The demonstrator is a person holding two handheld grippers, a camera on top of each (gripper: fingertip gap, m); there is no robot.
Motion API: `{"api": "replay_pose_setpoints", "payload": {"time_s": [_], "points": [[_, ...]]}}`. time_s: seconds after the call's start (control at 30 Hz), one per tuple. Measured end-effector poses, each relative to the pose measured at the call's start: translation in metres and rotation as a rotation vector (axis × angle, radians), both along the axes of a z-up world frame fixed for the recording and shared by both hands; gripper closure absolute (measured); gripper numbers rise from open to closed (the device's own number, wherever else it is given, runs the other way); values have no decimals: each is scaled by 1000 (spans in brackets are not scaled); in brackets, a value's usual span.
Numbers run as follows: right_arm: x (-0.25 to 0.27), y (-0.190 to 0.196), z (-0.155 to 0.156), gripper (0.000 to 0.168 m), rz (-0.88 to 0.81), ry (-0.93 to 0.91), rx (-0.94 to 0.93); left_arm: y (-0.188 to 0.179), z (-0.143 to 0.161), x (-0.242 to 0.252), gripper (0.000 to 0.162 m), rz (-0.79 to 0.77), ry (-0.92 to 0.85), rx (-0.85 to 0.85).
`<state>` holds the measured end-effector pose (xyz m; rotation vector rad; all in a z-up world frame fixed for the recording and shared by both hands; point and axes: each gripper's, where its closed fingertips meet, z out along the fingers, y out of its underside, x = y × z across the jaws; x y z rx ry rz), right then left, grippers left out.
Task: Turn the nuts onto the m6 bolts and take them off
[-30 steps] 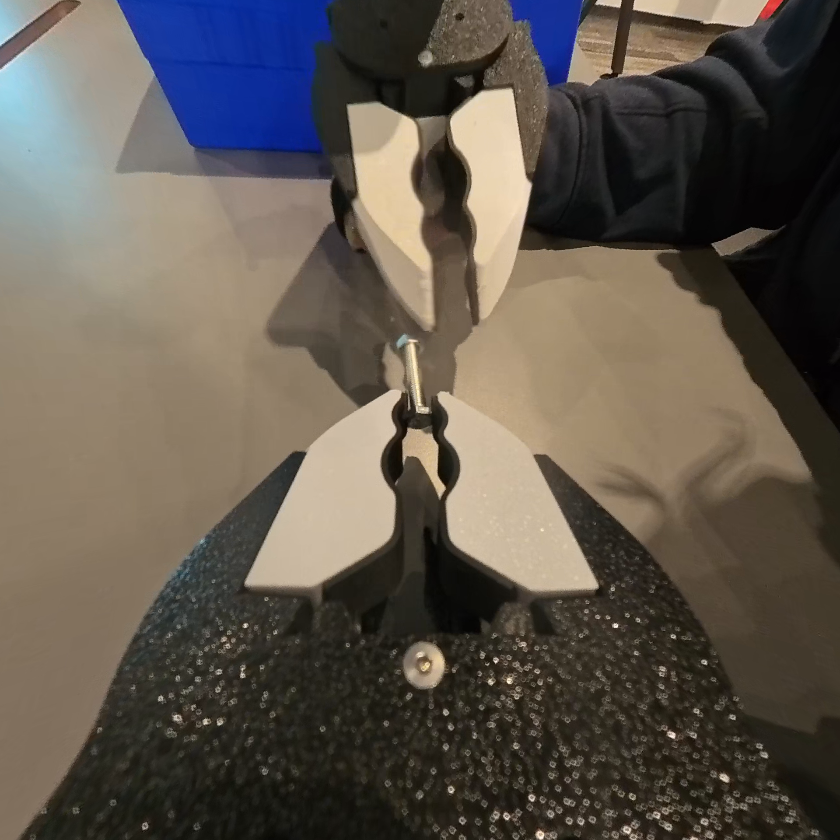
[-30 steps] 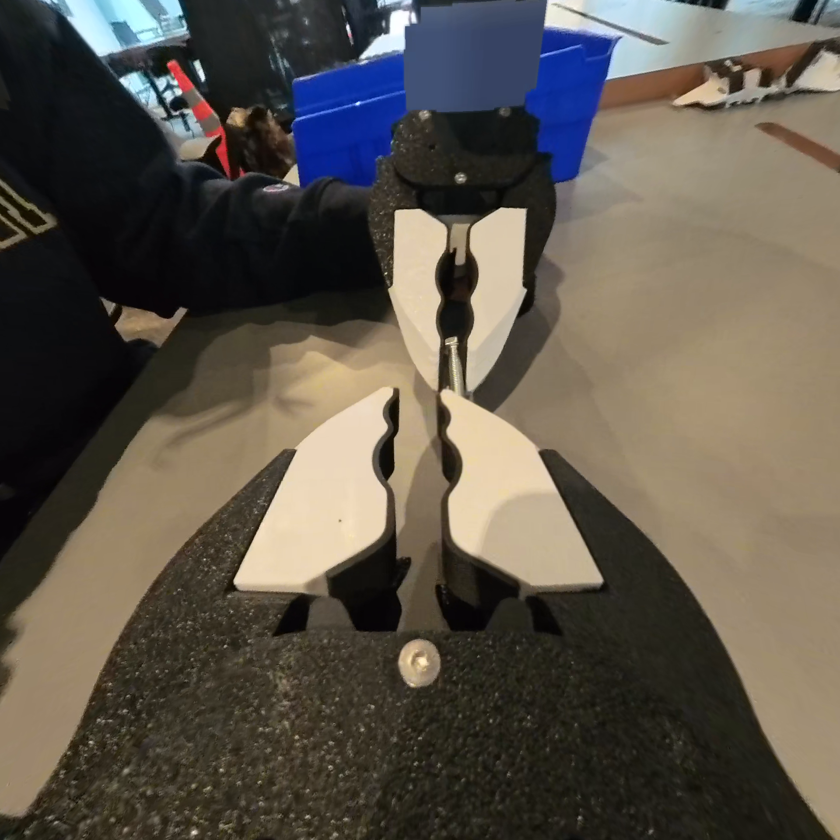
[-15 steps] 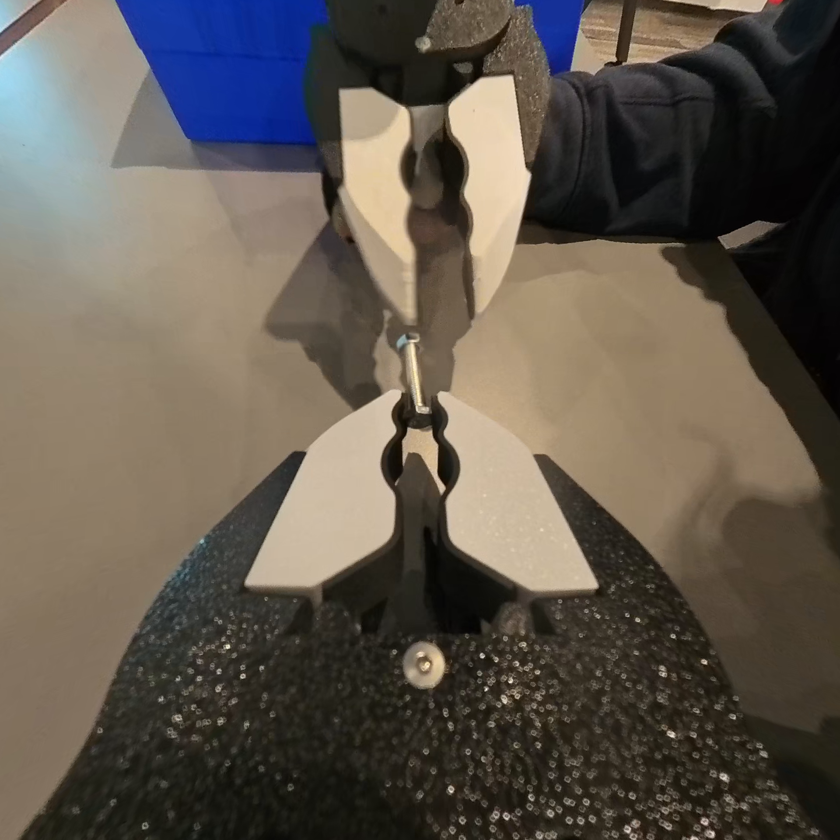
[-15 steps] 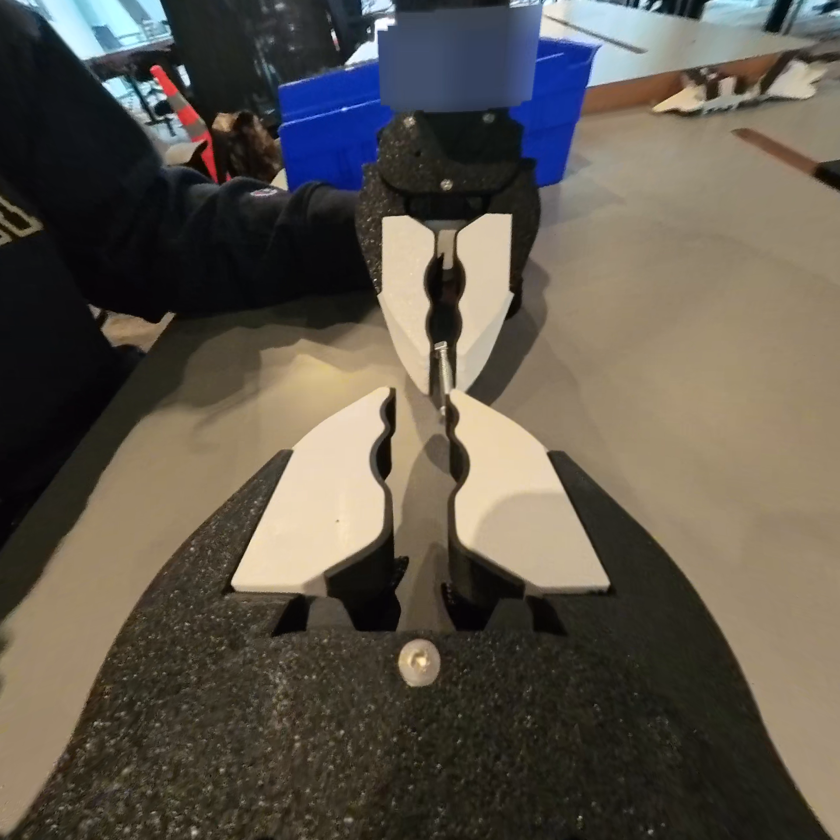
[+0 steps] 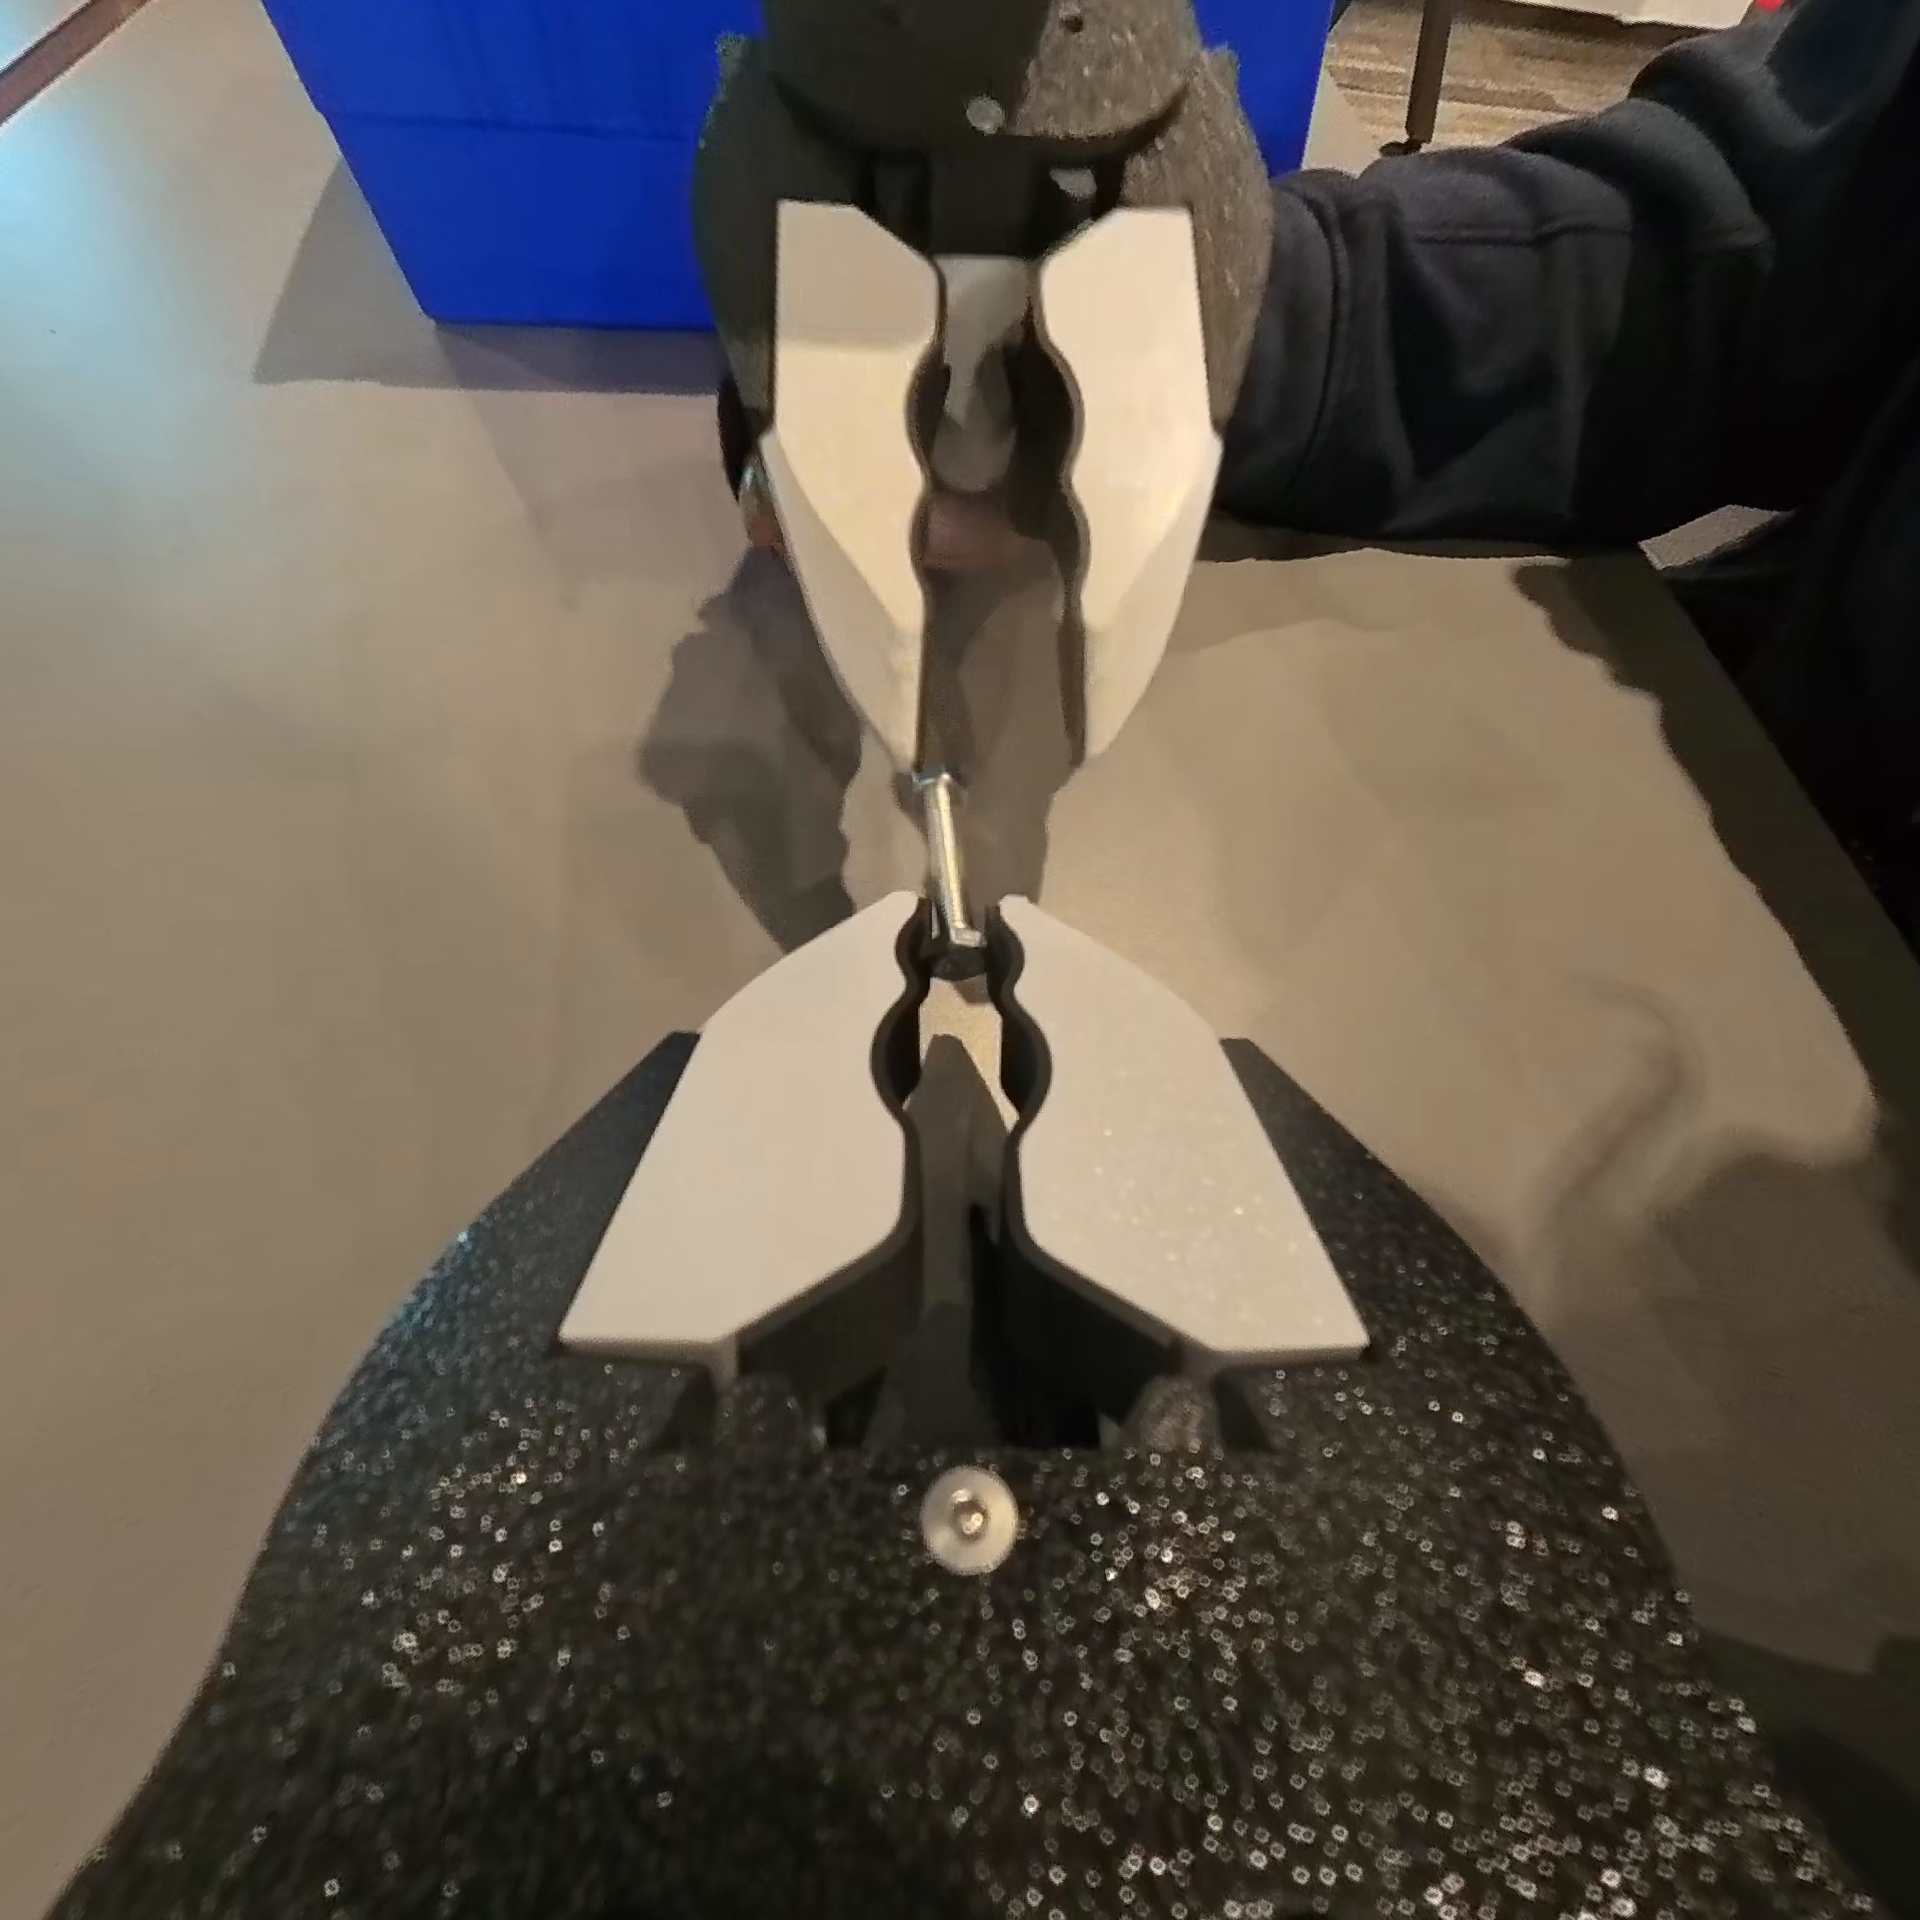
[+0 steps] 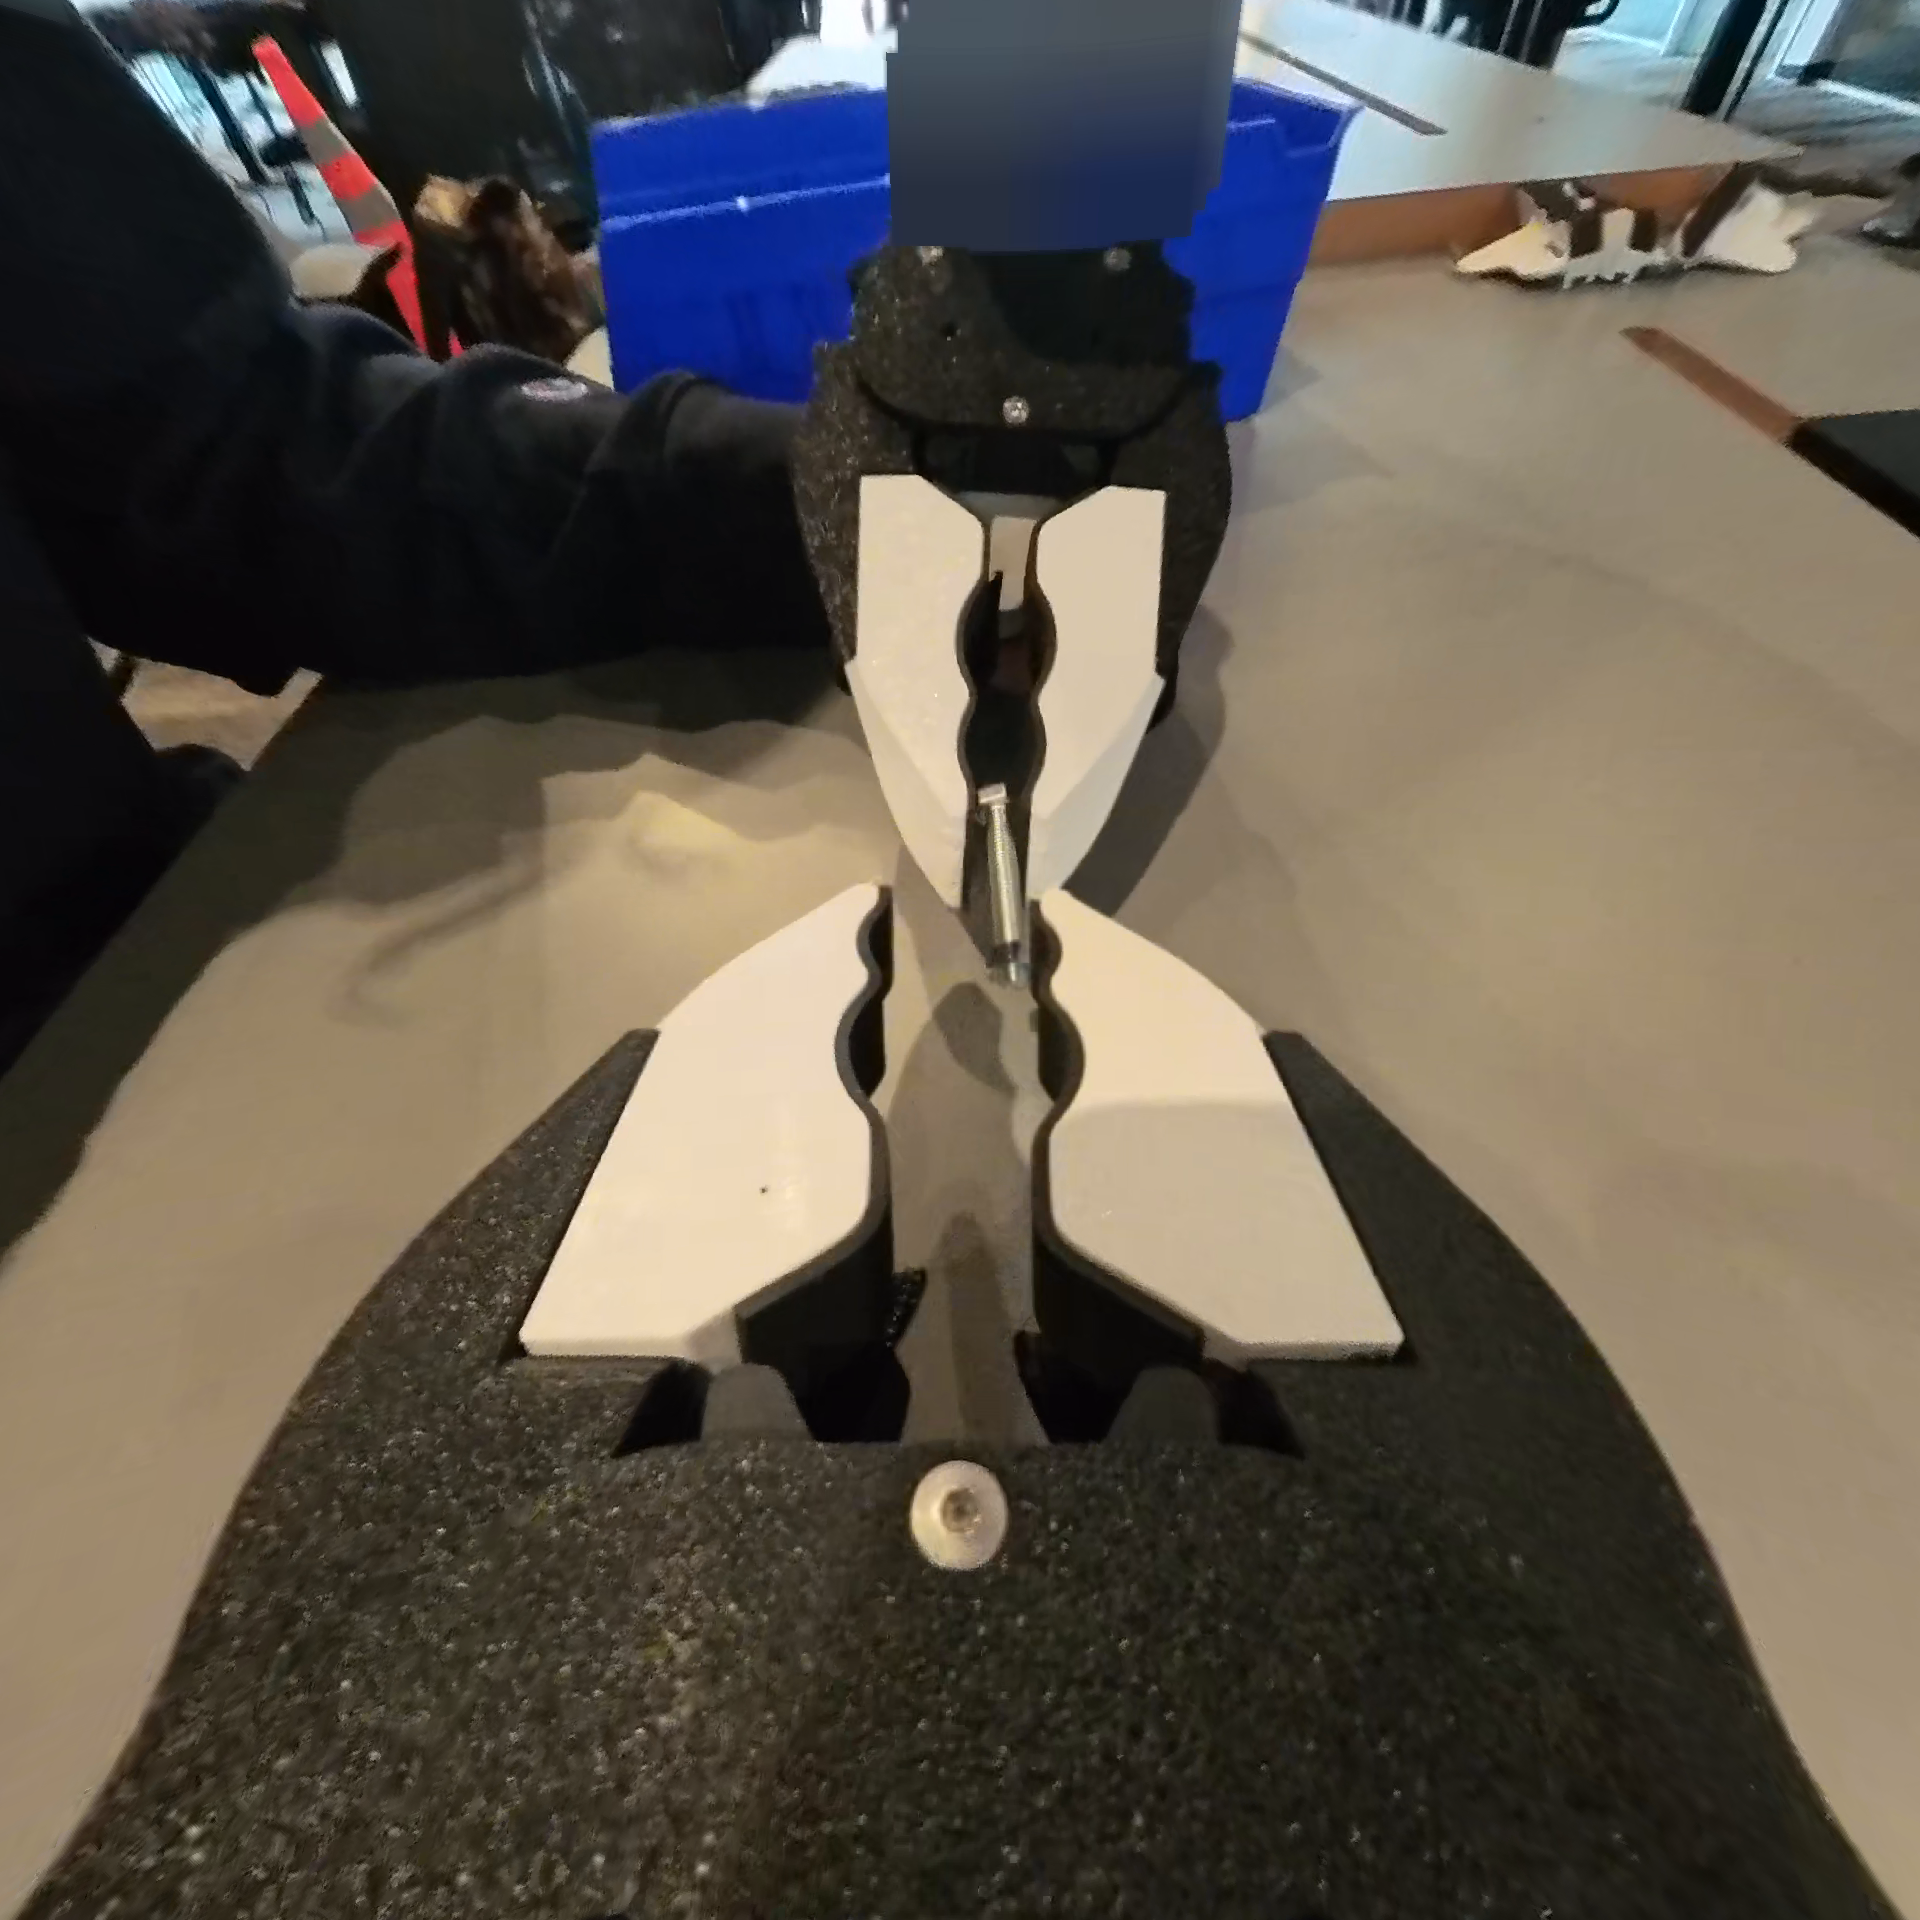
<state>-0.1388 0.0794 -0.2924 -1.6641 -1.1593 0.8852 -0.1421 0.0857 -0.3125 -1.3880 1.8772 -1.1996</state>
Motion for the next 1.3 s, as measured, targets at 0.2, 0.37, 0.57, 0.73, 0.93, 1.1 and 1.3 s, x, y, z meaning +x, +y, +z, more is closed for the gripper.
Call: {"api": "replay_pose_setpoints", "payload": {"time_s": [0.2,0.37,0.57,0.73,0.93,1.1,1.3], "points": [[-1,-8,-1,154,46,-4,-17,0,0,0,152,-1,2,0],[1,2,-3,134,-21,-27,14,0,0,0,153,-1,0,-3],[0,-9,-3,152,54,-6,-42,0,0,0,152,-1,-1,-2],[2,2,-4,133,-21,-32,-2,0,0,0,152,-1,2,0],[1,-19,-4,165,112,-6,-83,0,1,0,153,0,-5,-6],[5,-2,1,138,5,12,-18,0,0,0,152,-1,-2,-5],[2,-14,-4,160,81,-15,-47,0,0,0,153,-1,-3,-8]]}}
